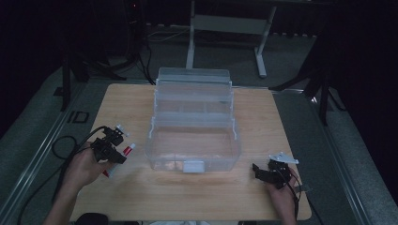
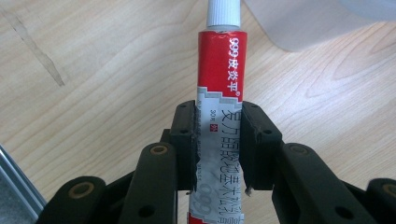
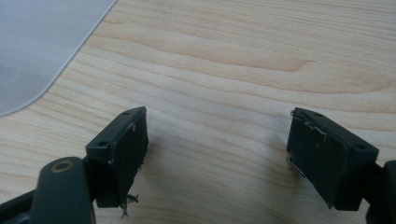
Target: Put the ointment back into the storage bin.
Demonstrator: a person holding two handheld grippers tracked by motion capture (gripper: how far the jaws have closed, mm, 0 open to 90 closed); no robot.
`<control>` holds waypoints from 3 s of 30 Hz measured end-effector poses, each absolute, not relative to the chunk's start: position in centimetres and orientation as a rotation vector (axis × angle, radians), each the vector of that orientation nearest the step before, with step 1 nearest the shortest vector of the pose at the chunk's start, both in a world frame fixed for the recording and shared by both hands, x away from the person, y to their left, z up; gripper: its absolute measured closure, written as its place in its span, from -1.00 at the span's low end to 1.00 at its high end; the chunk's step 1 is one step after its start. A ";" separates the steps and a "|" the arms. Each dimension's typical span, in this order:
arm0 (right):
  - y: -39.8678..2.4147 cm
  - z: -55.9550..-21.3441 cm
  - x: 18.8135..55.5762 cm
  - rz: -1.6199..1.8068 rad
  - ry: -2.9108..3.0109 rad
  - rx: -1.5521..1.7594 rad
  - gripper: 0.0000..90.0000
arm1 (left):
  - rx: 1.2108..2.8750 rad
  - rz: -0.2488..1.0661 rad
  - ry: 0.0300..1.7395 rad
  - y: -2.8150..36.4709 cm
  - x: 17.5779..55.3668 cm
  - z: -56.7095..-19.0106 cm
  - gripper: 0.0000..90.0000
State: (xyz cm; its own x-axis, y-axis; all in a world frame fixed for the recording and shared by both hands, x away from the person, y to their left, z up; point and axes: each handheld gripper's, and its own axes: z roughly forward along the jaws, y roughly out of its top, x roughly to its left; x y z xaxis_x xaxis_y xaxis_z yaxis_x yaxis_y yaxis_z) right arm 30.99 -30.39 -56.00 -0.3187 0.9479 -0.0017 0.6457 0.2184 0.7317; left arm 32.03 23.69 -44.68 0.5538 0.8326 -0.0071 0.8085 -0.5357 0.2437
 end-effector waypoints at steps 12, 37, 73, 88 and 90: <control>-30.4 -56.0 31.0 0.888 2.045 1.469 -0.55 | 2.561 0.180 1.347 23.4 32.0 -43.6 0.55; -30.4 -56.0 31.0 0.888 2.045 1.468 -0.55 | 2.537 0.215 1.281 21.7 33.0 -40.7 0.55; -30.4 -56.0 31.0 0.889 2.044 1.469 -0.55 | 2.570 0.259 1.073 19.0 34.2 -38.5 0.54; -30.4 -56.0 31.0 0.889 2.044 1.469 -0.55 | 2.618 0.266 1.006 17.3 34.9 -38.1 0.54; -30.4 -56.0 31.0 0.889 2.044 1.470 -0.55 | 2.624 0.266 1.003 17.1 35.0 -38.1 0.54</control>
